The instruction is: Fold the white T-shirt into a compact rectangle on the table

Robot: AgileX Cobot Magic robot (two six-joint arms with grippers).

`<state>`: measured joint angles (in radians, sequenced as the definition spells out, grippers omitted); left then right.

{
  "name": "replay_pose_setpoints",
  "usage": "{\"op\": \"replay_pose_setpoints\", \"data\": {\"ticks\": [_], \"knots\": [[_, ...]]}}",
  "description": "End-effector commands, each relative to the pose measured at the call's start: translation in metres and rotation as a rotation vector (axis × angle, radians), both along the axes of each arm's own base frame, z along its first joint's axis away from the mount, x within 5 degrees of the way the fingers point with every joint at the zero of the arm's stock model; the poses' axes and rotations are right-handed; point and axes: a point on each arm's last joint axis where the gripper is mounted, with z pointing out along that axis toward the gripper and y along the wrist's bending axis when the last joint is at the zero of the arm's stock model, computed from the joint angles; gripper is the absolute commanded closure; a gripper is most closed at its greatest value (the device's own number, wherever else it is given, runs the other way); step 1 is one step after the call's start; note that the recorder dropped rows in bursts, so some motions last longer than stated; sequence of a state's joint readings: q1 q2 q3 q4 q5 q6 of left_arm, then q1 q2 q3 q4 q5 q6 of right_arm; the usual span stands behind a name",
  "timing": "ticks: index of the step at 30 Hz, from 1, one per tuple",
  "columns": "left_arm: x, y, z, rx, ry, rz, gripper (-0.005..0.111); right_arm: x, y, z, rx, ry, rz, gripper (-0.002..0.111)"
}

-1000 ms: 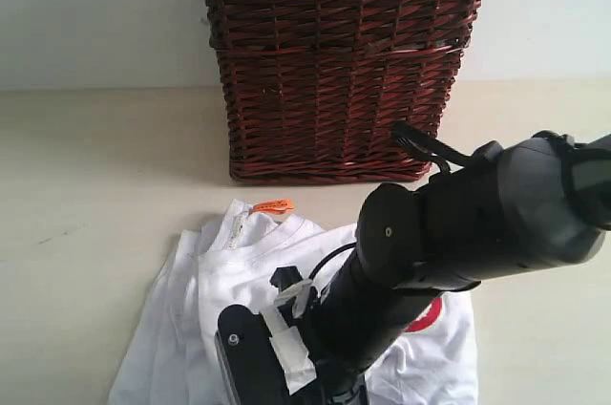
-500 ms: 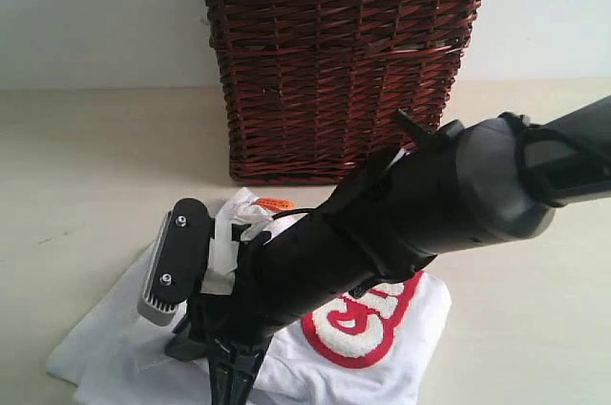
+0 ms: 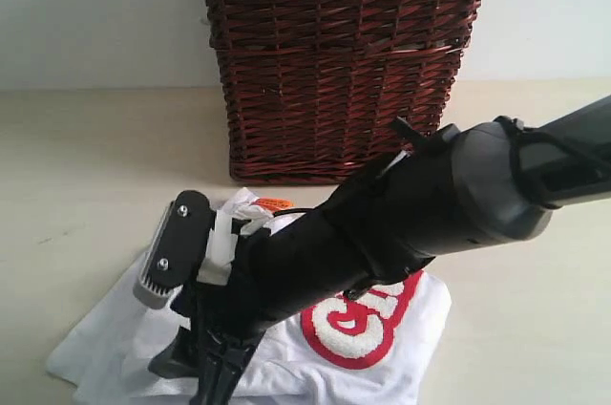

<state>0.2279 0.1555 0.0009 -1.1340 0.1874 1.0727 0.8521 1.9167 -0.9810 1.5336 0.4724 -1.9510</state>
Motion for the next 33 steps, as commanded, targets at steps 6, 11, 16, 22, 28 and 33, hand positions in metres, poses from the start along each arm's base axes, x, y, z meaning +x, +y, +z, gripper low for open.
{"op": "replay_pose_setpoints", "data": {"ticks": [6, 11, 16, 22, 28, 33], "knots": [[0.000, 0.000, 0.001, -0.001, -0.004, 0.002, 0.107, 0.019, -0.035, 0.064, 0.015, -0.214, -0.394, 0.072], [0.000, 0.000, 0.001, -0.001, -0.004, 0.002, 0.107, 0.030, -0.070, 0.035, -0.119, -0.203, -0.512, 0.108], [0.000, 0.000, 0.001, -0.001, -0.004, 0.002, 0.107, 0.031, -0.093, 0.019, -0.162, -0.148, -0.540, 0.108], [0.000, 0.000, 0.001, -0.001, -0.004, 0.002, 0.107, 0.040, -0.110, 0.008, -0.197, -0.142, -0.461, 0.108], [0.000, 0.000, 0.001, -0.001, -0.004, 0.002, 0.107, 0.035, -0.117, 0.002, -0.254, -0.184, -0.188, 0.108], [0.000, 0.000, 0.001, -0.001, -0.004, 0.002, 0.107, 0.005, -0.116, -0.003, -0.259, 0.093, 0.023, 0.108]]}}
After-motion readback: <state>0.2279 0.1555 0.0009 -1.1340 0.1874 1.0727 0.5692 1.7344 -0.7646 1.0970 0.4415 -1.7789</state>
